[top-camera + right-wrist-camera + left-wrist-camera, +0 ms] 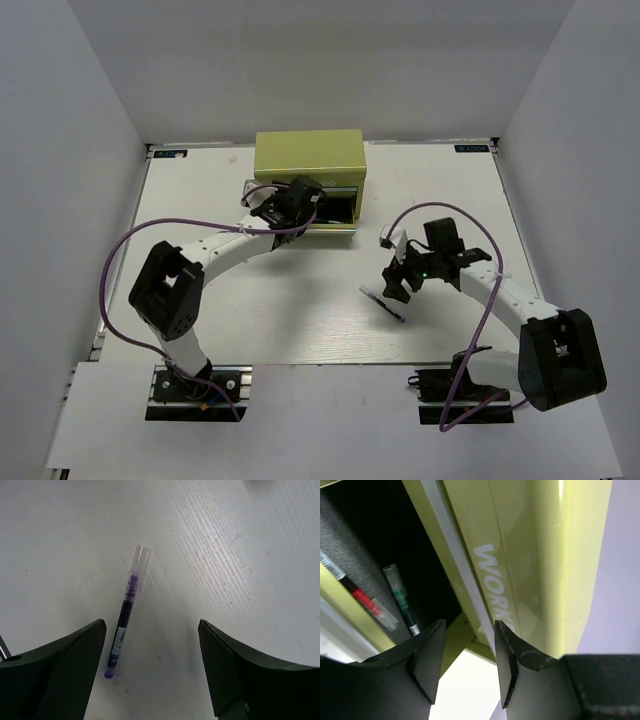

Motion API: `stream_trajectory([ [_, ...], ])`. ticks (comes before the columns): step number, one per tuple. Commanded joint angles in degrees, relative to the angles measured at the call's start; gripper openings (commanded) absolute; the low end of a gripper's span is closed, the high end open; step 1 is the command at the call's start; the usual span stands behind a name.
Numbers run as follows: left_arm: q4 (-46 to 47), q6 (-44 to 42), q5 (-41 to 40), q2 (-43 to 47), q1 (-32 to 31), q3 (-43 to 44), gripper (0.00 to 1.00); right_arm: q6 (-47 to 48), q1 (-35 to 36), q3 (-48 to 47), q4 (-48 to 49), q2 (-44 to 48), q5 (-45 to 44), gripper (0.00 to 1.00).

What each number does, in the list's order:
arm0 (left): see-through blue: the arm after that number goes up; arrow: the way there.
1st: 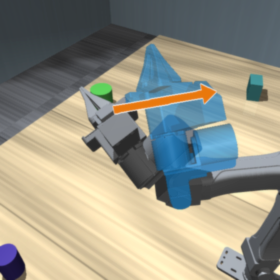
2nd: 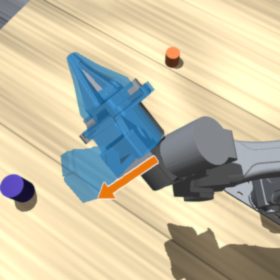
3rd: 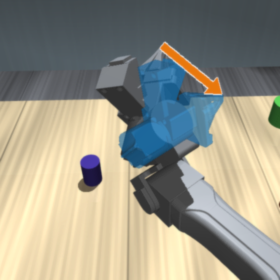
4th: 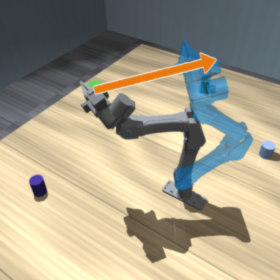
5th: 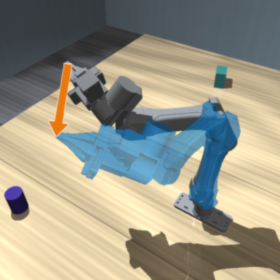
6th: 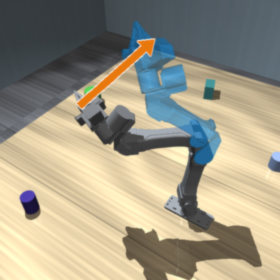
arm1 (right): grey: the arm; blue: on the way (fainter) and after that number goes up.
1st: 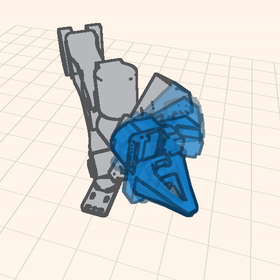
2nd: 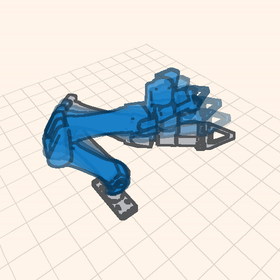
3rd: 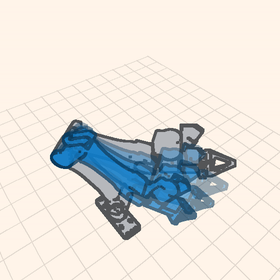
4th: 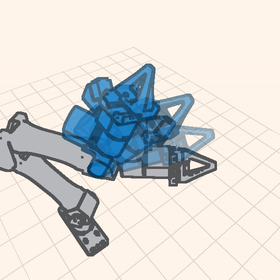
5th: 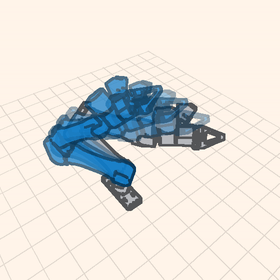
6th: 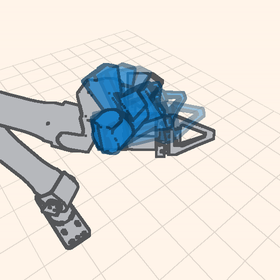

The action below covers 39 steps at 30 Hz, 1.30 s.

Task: Sort the stationery into containers
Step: Pick up the pen from the drawer.

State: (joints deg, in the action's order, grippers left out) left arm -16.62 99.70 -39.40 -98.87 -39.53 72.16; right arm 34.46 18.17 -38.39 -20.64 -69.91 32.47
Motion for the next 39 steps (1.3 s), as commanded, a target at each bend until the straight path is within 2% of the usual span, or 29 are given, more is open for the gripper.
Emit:
stream_trajectory([
  [1, 1.7, -3.6, 1.2, 4.5, 0.2, -1.6, 0.54, -0.9, 1.9, 1.6, 3.0, -2.0, -3.6, 0.80],
  [3, 2.2, -7.1, 2.4, 5.6, -0.5, -1.6, 0.54, -1.1, 3.1, 2.2, 4.1, -3.4, -4.6, 0.78],
  [8, -6.6, -17.0, 6.8, 9.1, -1.3, -0.4, 0.54, -2.6, 6.5, 3.1, 6.1, -6.1, -8.3, 0.73],
  [11, -8.3, -20.7, 8.7, 12.9, -1.3, -4.4, 0.54, -3.3, 8.8, 3.7, 6.9, -7.3, -10.1, 0.70],
  [14, -9.3, -22.6, 9.3, 21.1, -1.3, -11.6, 0.54, -3.8, 11.8, 4.6, 8.0, -8.1, -12.9, 0.67],
  [20, -16.7, -24.7, 8.7, 29.9, -1.3, -19.0, 0.60, -4.9, 15.3, 7.0, 10.3, -9.3, -19.4, 0.53],
  [21, -17.6, -24.7, 8.2, 30.7, -1.3, -19.9, 0.61, -4.8, 15.5, 7.2, 10.4, -10.0, -20.4, 0.46],
  [24, -21.8, -24.7, 7.6, 33.8, -1.3, -22.3, 0.64, -5.2, 16.9, 7.5, 10.1, -10.3, -22.2, 0.36],
  [25, -22.7, -24.7, 7.6, 34.5, -1.3, -22.8, 0.64, -5.1, 17.0, 7.2, 9.2, -10.5, -22.2, 0.27],
  [27, -24.0, -24.7, 7.6, 36.9, -1.3, -24.9, 0.65, -4.7, 17.1, 6.9, 8.4, -10.2, -21.7, 0.16],
  [28, -24.5, -24.7, 8.3, 37.8, -1.3, -26.4, 0.65, -4.0, 17.2, 6.3, 7.6, -10.2, -21.6, 0.04],
  [29, -24.5, -24.2, 8.3, 38.7, -1.3, -27.3, 0.65, -3.4, 17.0, 6.1, 7.3, -10.0, -21.6, 0.00],
  [33, -23.5, -22.4, 10.1, 42.8, -1.3, -31.6, 0.65, 1.3, 17.2, 1.2, 4.3, -8.0, -18.9, 0.00],
  [39, -22.9, -21.7, 11.7, 44.7, -1.3, -34.2, 0.65, 8.5, 17.0, -13.4, 1.1, -9.5, -14.2, 0.00],
])
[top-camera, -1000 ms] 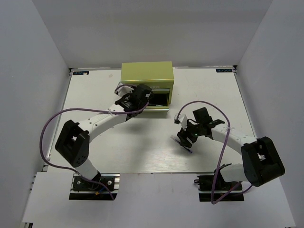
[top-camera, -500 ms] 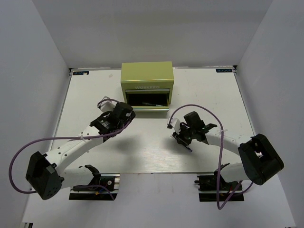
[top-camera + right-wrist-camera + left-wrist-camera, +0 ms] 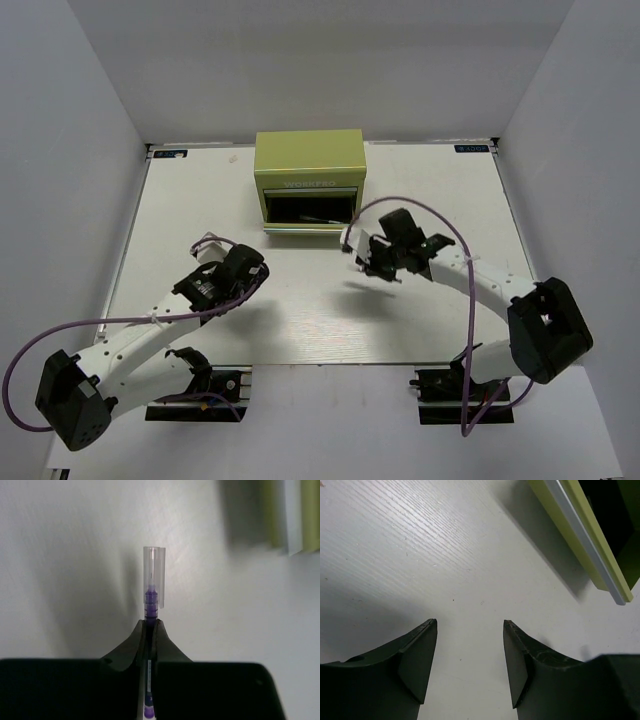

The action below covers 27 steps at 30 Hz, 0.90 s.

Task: Sort the stationery into containers
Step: Pick up the pen from the drawer, then place the pen in the storage box.

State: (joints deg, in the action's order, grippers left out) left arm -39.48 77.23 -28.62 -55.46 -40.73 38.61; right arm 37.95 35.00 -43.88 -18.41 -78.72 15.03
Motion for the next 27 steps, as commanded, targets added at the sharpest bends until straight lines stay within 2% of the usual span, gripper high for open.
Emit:
stream_trajectory([
  [1, -0.1, 0.7, 0.9, 1.3, -0.1, -0.6, 0.65, 6.3, 0.2, -13.5, -2.1, -1.9, 4.0, 0.00],
  [9, 1.2, 1.3, 2.1, 2.9, -0.1, -3.4, 0.65, 16.1, 0.3, -31.8, -2.8, -15.9, 4.9, 0.00],
  [19, 0.0, 1.3, 1.0, 5.3, -0.1, -3.9, 0.65, 16.2, 1.6, -48.7, -2.4, -29.1, 4.7, 0.00],
  [20, 0.0, 1.3, 1.0, 5.3, -0.1, -3.9, 0.65, 15.9, 1.7, -49.3, -2.4, -31.0, 4.5, 0.04],
  [22, 0.0, 1.3, 1.0, 5.3, -0.1, -3.9, 0.65, 15.1, 1.9, -51.0, -2.4, -32.5, 4.0, 0.17],
  [23, 0.0, 1.3, 1.0, 5.3, -0.1, -3.9, 0.65, 14.9, 1.9, -51.8, -2.5, -32.7, 3.9, 0.31],
  [24, 0.0, 1.3, 1.0, 5.3, -0.1, -3.9, 0.65, 14.2, 2.2, -52.3, -2.4, -32.8, 4.0, 0.37],
  [26, 0.0, 1.3, 1.0, 5.3, -0.1, -3.9, 0.65, 13.8, 2.4, -52.2, -2.5, -32.6, 4.6, 0.44],
  [27, 0.0, 1.3, 1.0, 5.3, -0.1, -3.9, 0.67, 13.8, 2.4, -52.0, -2.7, -32.5, 4.8, 0.44],
])
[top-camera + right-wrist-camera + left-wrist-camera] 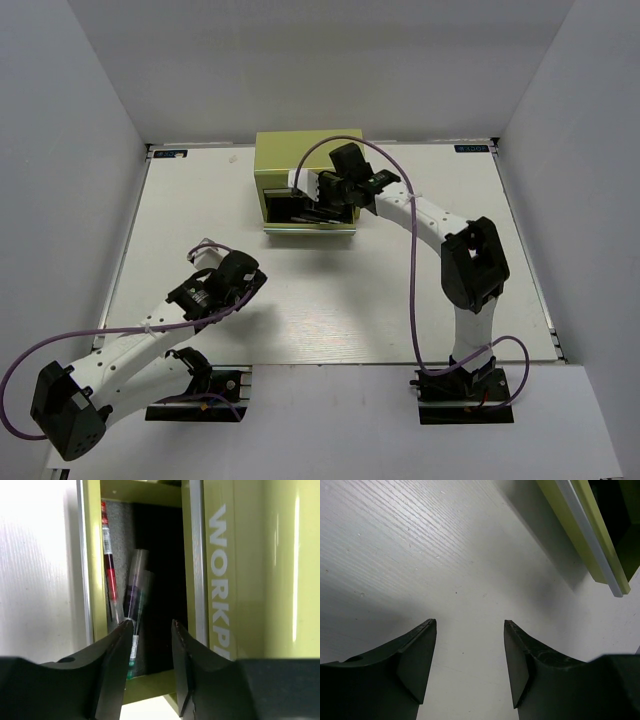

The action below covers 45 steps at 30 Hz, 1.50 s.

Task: Sort the stationery into containers
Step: Place the pen in the storage box, then close the drawer in the storage box.

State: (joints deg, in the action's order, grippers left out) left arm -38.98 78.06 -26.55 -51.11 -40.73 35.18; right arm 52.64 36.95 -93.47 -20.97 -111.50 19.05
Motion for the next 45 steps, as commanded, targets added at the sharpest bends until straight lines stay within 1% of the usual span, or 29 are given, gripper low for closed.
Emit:
stream_trajectory([
  [1, -0.5, 0.9, -1.1, 0.9, -0.1, -0.5, 0.67, -1.0, 0.4, -2.3, -0.2, 0.7, 1.5, 0.44],
  [3, -0.5, 1.0, -1.1, 0.9, -0.1, -1.0, 0.67, -1.0, 0.2, -2.5, -2.5, 1.0, 3.5, 0.30],
  [4, -0.5, 1.0, -1.1, 0.9, -0.1, -1.0, 0.67, 0.1, 0.2, -2.5, -3.1, 1.3, 4.8, 0.20],
  [5, -0.5, 1.0, -1.1, 0.9, -0.1, -1.0, 0.67, 0.6, 0.2, -2.7, -3.8, 1.3, 8.3, 0.10],
  [6, -0.5, 1.0, -1.1, 0.9, -0.1, -1.0, 0.67, 1.8, 0.1, -3.0, -7.9, 1.2, 9.9, 0.00],
  [7, -0.5, 1.0, -1.1, 0.9, -0.1, -1.0, 0.67, 6.3, 0.2, -3.3, -9.6, 0.4, 13.2, 0.00],
  [9, -0.5, 1.0, -1.1, 0.9, -0.1, -1.0, 0.67, 10.1, 0.4, -4.8, -18.3, -0.6, 17.2, 0.00],
  [10, -0.5, 1.0, -1.1, 0.9, -0.1, -1.0, 0.67, 14.5, 0.8, -6.0, -22.5, -1.8, 19.5, 0.00],
  [13, -1.0, 1.0, -1.1, 0.9, -0.1, -0.5, 0.67, 17.3, 1.3, -7.9, -27.8, -4.3, 20.0, 0.00],
  [15, -1.6, 1.0, -1.1, 0.9, -0.1, -0.5, 0.67, 16.6, 2.0, -7.3, -27.4, -5.2, 18.0, 0.00],
  [17, -1.6, 1.0, -1.1, 1.4, -0.1, -0.5, 0.67, 13.9, 2.7, -5.6, -23.1, -5.3, 16.1, 0.00],
  [18, -1.6, 1.0, -1.1, 1.5, -0.1, -0.5, 0.67, 13.0, 3.0, -4.3, -20.3, -5.7, 12.6, 0.00],
  [19, -2.1, 1.0, -1.1, 1.5, -0.1, -0.5, 0.67, 12.2, 3.1, -3.3, -17.6, -6.0, 11.3, 0.00],
  [20, -2.2, 1.5, -1.1, 2.0, -0.1, -0.5, 0.67, 9.1, 3.6, -2.8, -16.2, -6.4, 8.5, 0.00],
  [22, -2.2, 1.5, -1.1, 2.0, -0.1, -0.5, 0.67, 6.4, 3.9, -1.6, -9.9, -7.5, 0.9, 0.00],
  [23, -2.7, 1.5, -1.1, 2.0, -0.1, -0.5, 0.67, 1.7, 4.2, -0.8, -4.9, -7.8, -1.5, 0.00],
  [24, -2.7, 1.5, -1.1, 2.0, -0.1, -0.5, 0.67, -0.4, 4.4, -0.1, -1.9, -7.9, -6.9, 0.00],
  [25, -2.7, 1.5, -1.1, 2.0, -0.1, -0.5, 0.67, -3.6, 4.4, 1.9, 6.4, -7.9, -12.9, 0.00],
  [27, -2.7, 1.5, -1.1, 2.0, -0.1, -0.5, 0.67, -5.4, 4.4, 2.8, 10.3, -7.9, -21.3, 0.00],
  [28, -2.7, 1.5, -1.1, 2.0, -0.1, -0.5, 0.67, -6.3, 4.5, 4.2, 15.6, -7.9, -23.3, 0.00],
  [29, -2.7, 1.5, -1.1, 2.0, -0.1, -0.5, 0.67, -6.5, 4.3, 4.6, 17.0, -8.1, -25.0, 0.00],
  [30, -2.7, 1.5, -1.1, 2.0, -0.1, -0.5, 0.67, -6.3, 4.4, 4.8, 18.1, -8.1, -28.6, 0.00],
  [33, -2.2, 1.5, -0.5, 1.5, -0.1, 0.1, 0.67, -5.6, 4.4, 6.4, 24.3, -8.8, -31.6, 0.00],
  [39, -2.2, 1.5, -0.5, 0.4, -0.1, 0.6, 0.67, -5.4, 4.4, 7.1, 27.5, -9.1, -34.4, 0.00],
  [42, -2.2, 1.5, -0.5, 0.4, -0.1, 0.6, 0.67, -5.8, 4.3, 7.4, 27.7, -8.5, -34.3, 0.00],
  [44, -2.2, 1.5, -0.5, 0.4, -0.1, 0.6, 0.67, -6.3, 4.4, 8.3, 25.8, -7.2, -33.1, 0.00],
  [45, -2.2, 1.5, -0.5, 0.4, -0.1, 0.6, 0.67, -7.8, 4.2, 8.3, 24.1, -5.3, -25.9, 0.00],
])
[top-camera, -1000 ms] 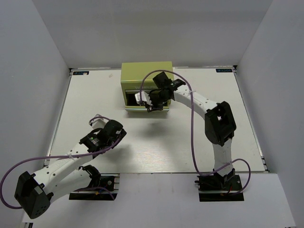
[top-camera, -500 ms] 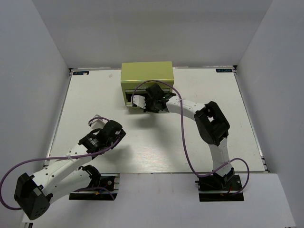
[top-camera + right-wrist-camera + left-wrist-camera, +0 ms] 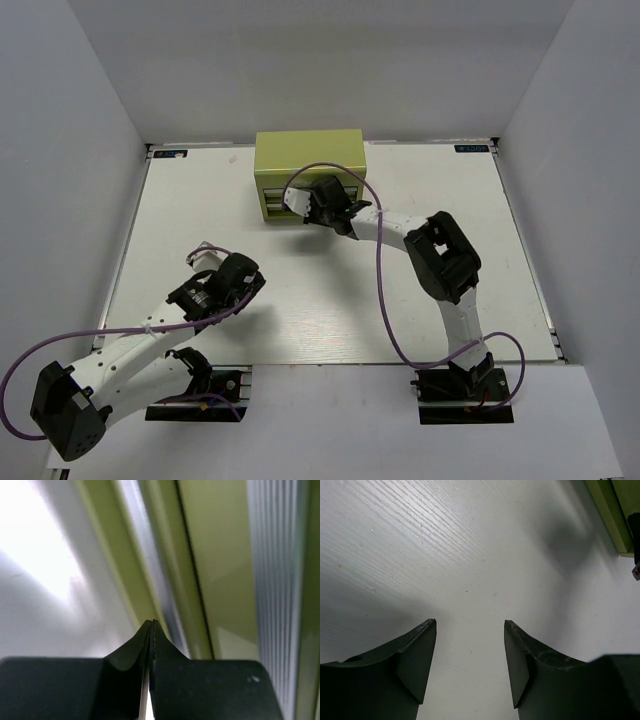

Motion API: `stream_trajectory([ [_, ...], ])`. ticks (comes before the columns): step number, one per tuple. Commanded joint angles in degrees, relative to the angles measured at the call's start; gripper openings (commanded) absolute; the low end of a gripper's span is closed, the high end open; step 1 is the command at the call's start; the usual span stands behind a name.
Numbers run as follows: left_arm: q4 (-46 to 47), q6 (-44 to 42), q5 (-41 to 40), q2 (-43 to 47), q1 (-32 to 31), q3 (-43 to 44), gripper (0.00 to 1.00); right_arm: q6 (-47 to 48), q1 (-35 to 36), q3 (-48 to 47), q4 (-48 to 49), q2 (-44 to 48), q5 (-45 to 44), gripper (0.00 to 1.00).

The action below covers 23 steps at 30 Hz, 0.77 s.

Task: Sort the stationery into containers
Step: Close the drawer in the storage box, then reset both arms

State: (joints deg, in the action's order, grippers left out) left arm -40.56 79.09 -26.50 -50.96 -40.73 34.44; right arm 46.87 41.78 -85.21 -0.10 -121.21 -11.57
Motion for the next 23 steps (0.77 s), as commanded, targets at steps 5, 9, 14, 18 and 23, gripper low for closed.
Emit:
stream_trajectory([
  [5, 0.8, -0.3, 0.0, 2.3, -0.1, 0.2, 0.67, -3.9, -1.0, 8.3, -9.7, 17.2, 24.9, 0.09],
  [9, 5.2, -3.5, 1.4, 4.0, -0.1, -1.8, 0.68, -12.3, -1.3, 16.1, -8.8, 26.5, 28.0, 0.53],
  [14, 14.5, -13.2, 4.5, 4.6, -0.1, -1.8, 0.90, -23.7, -2.3, 18.4, -10.5, 32.1, 24.3, 0.90],
  [18, 17.7, -18.1, 5.1, 3.2, -0.1, -0.3, 1.00, -29.4, -3.1, 21.8, -8.8, 39.4, 21.4, 0.90],
  [23, 20.3, -23.2, 6.9, 1.7, -0.1, 1.4, 1.00, -32.5, -3.9, 25.2, -6.1, 45.1, 15.5, 0.90],
])
